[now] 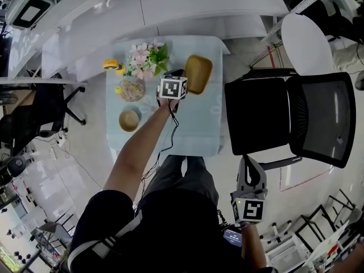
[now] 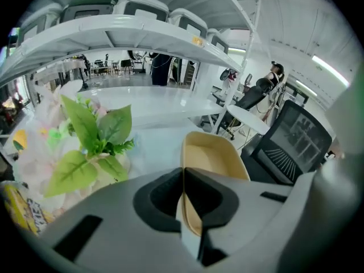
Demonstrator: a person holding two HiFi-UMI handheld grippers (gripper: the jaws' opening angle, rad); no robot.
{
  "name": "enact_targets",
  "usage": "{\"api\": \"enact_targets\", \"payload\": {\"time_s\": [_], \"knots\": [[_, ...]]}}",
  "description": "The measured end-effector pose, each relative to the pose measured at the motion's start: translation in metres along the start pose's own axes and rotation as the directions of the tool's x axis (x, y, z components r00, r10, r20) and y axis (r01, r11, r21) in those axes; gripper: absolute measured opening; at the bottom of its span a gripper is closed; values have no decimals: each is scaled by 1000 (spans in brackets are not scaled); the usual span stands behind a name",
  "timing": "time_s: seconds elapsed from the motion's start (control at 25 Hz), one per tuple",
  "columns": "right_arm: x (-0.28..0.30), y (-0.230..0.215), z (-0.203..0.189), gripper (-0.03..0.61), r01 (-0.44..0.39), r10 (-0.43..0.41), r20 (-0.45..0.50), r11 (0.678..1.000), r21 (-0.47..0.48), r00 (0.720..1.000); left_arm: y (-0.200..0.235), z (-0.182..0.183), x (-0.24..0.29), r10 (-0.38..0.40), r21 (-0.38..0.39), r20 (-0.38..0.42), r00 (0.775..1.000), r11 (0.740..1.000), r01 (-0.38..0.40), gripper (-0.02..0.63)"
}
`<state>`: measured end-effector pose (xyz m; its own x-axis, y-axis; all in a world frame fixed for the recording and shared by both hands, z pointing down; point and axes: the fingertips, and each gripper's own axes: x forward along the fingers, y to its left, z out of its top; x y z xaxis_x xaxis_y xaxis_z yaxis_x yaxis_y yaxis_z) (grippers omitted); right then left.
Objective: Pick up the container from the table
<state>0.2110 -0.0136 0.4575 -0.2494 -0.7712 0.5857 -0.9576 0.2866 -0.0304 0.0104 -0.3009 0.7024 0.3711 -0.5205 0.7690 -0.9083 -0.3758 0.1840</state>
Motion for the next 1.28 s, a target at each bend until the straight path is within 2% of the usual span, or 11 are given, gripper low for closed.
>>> {"api": "enact_targets", "payload": {"time_s": [0.52,1.28], "knots": [[-16,11,11,2,-3,4,41,1000,-26,999,-5,16,-63,-14,-11,46,999,1000,15,18],[-33,28,36,2,-5,12,111,998,-64,994,-29,36,-153,-88,32,140,986,996,84,18]]}}
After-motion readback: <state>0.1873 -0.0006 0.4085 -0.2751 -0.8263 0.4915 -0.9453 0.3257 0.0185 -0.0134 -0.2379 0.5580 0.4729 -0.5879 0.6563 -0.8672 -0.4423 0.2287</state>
